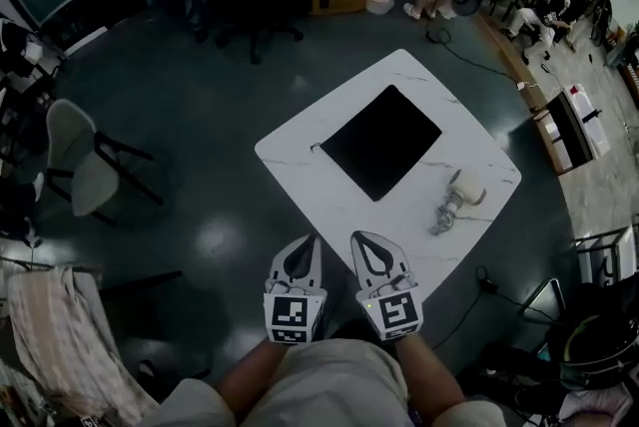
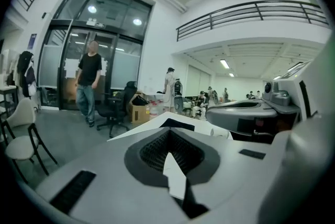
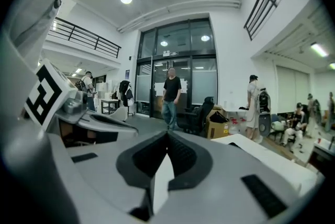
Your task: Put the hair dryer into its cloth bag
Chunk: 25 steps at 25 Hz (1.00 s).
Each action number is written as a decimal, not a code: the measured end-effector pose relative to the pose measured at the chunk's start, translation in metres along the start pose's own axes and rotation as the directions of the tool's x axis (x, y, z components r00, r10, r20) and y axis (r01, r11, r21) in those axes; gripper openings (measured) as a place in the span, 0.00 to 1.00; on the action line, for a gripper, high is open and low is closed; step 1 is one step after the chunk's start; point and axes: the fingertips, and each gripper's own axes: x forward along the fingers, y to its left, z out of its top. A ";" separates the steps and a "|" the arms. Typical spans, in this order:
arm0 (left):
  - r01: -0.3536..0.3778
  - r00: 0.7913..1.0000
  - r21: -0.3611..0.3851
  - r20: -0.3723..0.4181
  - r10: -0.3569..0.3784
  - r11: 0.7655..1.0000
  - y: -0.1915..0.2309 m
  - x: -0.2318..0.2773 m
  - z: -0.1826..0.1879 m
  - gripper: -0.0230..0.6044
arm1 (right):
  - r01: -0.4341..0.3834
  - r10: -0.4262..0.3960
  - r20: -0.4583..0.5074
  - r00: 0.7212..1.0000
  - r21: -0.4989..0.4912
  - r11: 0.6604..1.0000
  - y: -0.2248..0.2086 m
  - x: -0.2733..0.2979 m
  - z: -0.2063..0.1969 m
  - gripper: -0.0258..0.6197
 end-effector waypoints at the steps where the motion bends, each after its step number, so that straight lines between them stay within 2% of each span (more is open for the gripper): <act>1: 0.030 1.000 0.011 -0.010 -0.030 0.999 0.007 0.001 0.000 0.05 | 0.008 -0.008 -0.007 1.000 0.004 1.000 0.004 0.005 0.000 0.06; 4: 0.112 0.993 0.058 -0.045 -0.110 0.992 0.021 0.009 -0.003 0.05 | 0.050 -0.050 -0.040 0.998 0.007 0.999 0.005 0.015 -0.006 0.06; 7: 0.187 0.980 0.122 -0.091 -0.177 0.975 0.027 0.025 -0.009 0.05 | 0.098 -0.097 -0.093 0.991 0.015 0.995 -0.002 0.015 -0.022 0.06; 10: 0.274 0.958 0.201 -0.139 -0.249 0.941 0.025 0.047 -0.015 0.05 | 0.145 -0.138 -0.131 0.982 0.046 0.988 -0.014 0.016 -0.038 0.06; 13: 0.367 0.926 0.271 -0.194 -0.323 0.890 0.014 0.072 -0.022 0.05 | 0.186 -0.171 -0.171 0.970 0.073 0.980 -0.030 0.021 -0.058 0.06; 15: 0.422 0.903 0.333 -0.238 -0.358 0.843 0.001 0.093 -0.028 0.05 | 0.206 -0.185 -0.192 0.964 0.094 0.974 -0.046 0.024 -0.070 0.06; 18: 0.497 0.866 0.435 -0.298 -0.401 0.750 -0.024 0.131 -0.039 0.05 | 0.237 -0.208 -0.208 0.956 0.127 0.963 -0.081 0.029 -0.088 0.06; 21: 0.580 0.814 0.499 -0.388 -0.432 0.644 -0.044 0.172 -0.056 0.05 | 0.269 -0.231 -0.219 0.948 0.163 0.949 -0.118 0.039 -0.099 0.06; 25: 0.675 0.738 0.562 -0.520 -0.431 0.478 -0.063 0.214 -0.081 0.05 | 0.325 -0.278 -0.219 0.935 0.221 0.919 -0.158 0.043 -0.110 0.06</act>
